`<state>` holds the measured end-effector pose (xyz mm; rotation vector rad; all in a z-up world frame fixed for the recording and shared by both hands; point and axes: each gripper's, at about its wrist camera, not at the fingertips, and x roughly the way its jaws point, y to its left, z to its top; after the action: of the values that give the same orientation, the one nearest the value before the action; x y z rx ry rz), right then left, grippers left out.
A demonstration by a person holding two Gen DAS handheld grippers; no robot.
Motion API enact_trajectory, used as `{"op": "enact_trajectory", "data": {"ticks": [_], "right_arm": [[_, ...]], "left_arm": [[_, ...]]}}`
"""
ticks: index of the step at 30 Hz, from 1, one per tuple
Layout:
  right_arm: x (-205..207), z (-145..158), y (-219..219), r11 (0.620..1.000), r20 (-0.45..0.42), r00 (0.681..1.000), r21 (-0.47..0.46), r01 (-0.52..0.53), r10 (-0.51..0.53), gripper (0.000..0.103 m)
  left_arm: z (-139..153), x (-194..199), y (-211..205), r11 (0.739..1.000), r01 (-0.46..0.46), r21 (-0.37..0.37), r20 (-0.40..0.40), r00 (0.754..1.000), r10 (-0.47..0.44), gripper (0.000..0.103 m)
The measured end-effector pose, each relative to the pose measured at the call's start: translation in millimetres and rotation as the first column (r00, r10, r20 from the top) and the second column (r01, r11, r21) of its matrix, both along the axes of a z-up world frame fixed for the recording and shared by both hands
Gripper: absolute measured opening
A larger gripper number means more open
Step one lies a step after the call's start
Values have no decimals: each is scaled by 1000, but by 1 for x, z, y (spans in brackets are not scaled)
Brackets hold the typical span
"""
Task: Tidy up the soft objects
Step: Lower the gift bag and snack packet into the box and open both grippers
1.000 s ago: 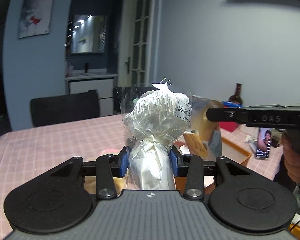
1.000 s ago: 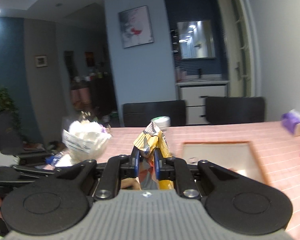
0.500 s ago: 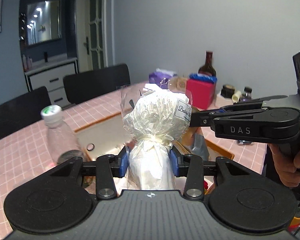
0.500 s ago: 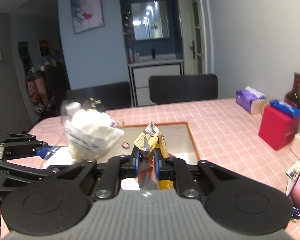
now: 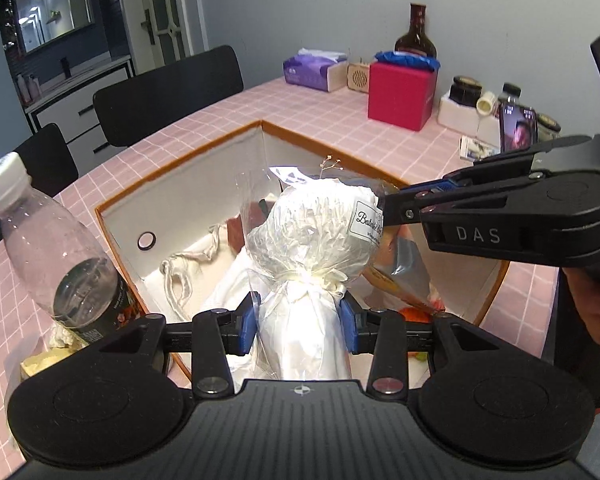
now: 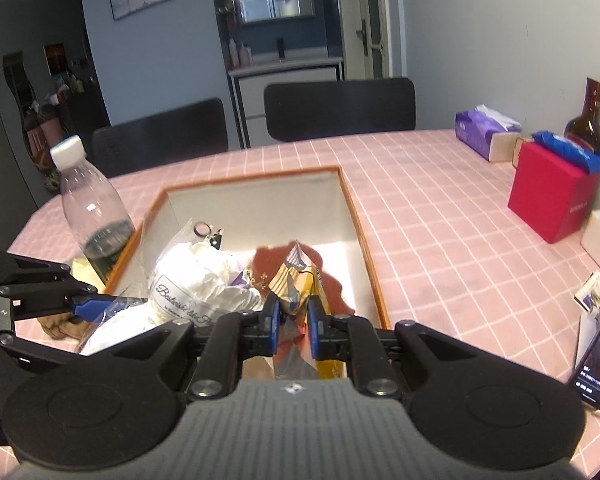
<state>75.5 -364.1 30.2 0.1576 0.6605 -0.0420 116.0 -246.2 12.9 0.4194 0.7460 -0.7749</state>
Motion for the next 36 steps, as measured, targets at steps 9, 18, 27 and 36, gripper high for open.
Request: {"op": "enact_trajectory", "data": {"ticks": [9, 18, 27, 36], "right_arm": [[7, -12, -1, 999, -53, 999, 31, -8, 10, 13], [15, -22, -1, 997, -101, 994, 78, -27, 35, 27], [11, -17, -4, 992, -92, 995, 122, -19, 30, 35], [8, -12, 3, 991, -72, 995, 117, -58, 67, 17]], "left_arm": [[-15, 5, -10, 993, 38, 110, -30, 999, -35, 48], [-17, 8, -8, 991, 34, 130, -14, 999, -33, 63], [2, -1, 5, 996, 60, 66, 13, 998, -61, 71], [3, 3, 6, 997, 61, 40, -23, 998, -60, 29]]}}
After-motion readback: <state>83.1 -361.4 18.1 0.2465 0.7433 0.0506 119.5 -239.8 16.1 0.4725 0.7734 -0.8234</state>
